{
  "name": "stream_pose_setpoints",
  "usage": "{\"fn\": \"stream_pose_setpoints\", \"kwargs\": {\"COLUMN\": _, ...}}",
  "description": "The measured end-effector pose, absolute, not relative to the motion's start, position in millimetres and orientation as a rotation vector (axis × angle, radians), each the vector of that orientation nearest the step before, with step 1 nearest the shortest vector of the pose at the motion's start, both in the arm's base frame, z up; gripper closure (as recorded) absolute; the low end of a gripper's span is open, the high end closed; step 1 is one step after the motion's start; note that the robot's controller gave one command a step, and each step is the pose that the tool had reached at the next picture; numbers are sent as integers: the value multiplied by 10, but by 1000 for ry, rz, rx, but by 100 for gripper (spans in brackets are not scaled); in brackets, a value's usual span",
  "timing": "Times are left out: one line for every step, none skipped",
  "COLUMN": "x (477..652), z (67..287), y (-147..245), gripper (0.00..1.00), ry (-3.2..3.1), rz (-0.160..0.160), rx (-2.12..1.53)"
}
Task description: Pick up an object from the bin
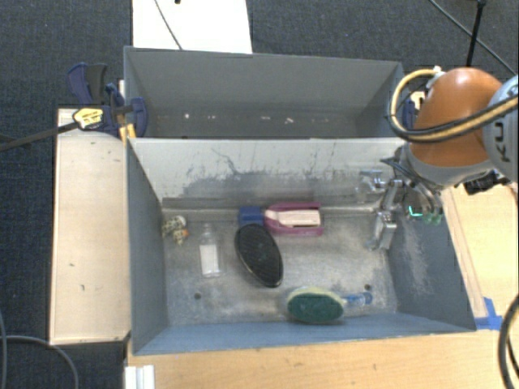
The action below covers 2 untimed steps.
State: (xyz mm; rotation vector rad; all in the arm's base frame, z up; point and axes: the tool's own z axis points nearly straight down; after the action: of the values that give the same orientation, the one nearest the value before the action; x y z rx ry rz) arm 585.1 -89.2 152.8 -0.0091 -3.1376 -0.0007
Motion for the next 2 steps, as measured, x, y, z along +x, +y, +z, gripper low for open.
{"fn": "stream_pose_setpoints", "kwargs": {"x": 4990, "z": 946, "y": -530, "gripper": 0, "ry": -3118, "rz": -3, "rx": 358}}
{"fn": "stream_pose_setpoints", "kwargs": {"x": 4759, "z": 1070, "y": 34, "gripper": 0, "ry": -3129, "rz": -5, "rx": 277}}
